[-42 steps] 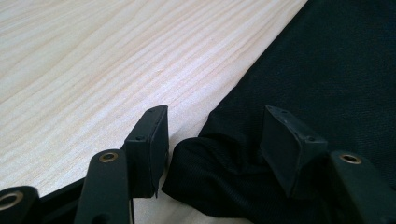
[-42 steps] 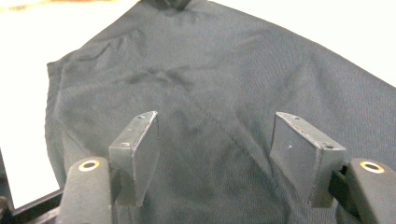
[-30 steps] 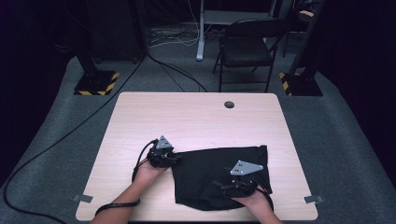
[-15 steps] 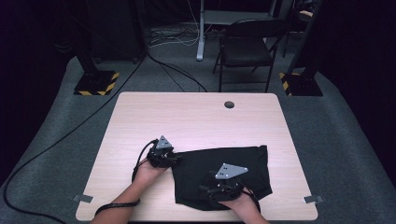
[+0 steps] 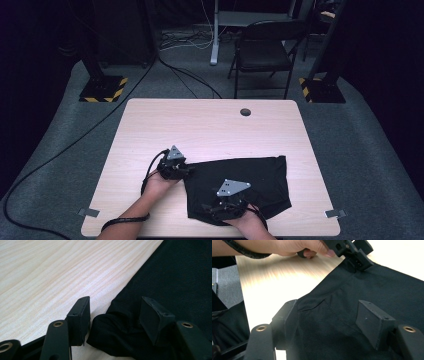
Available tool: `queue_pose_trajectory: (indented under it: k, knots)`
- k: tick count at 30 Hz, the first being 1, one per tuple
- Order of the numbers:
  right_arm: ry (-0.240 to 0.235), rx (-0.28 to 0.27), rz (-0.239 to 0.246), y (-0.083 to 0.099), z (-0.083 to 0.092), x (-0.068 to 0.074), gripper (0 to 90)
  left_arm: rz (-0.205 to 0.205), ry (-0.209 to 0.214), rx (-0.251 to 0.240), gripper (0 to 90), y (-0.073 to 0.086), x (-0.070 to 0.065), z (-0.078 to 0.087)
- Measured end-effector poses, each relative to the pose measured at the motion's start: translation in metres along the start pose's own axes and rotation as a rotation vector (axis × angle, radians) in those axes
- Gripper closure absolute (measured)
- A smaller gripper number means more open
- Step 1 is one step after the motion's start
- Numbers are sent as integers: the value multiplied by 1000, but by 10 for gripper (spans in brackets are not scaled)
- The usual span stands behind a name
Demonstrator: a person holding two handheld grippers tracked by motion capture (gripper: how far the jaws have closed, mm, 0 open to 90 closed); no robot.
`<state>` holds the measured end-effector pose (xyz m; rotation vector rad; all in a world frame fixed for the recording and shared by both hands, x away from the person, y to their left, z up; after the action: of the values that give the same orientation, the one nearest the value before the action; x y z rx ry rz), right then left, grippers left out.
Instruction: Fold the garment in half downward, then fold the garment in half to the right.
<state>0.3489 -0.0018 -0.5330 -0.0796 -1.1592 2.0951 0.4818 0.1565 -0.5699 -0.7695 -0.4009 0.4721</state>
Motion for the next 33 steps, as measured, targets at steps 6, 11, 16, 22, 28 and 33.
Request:
queue_pose_trajectory:
  k: [6,11,16,22,28,33]
  knots:
    - [-9,-3,7,0,-6,7,337,0,-1,0,418,0,0,0]
    - [-18,-3,9,0,-11,12,327,1,-1,0,418,0,0,0]
    - [-15,6,19,2,-18,17,328,1,-2,0,418,0,0,0]
    - [-2,20,31,6,-28,25,337,1,-1,-1,418,0,0,0]
    - [8,20,28,7,-36,29,341,1,-2,-1,418,0,0,0]
    - [4,16,23,9,-40,32,340,1,-1,-1,418,0,0,0]
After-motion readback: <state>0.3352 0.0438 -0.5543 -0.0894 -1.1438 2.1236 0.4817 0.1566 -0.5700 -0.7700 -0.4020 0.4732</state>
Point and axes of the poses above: each handheld gripper's, and its own axes: z roughly backward along the jaws, y roughly out of its underside, x roughly to its left, the point moved 7 cm from there along -z, roughly forward along the jaws, and after that the axes turned 15 degrees about -z, right-handed, at the moved point
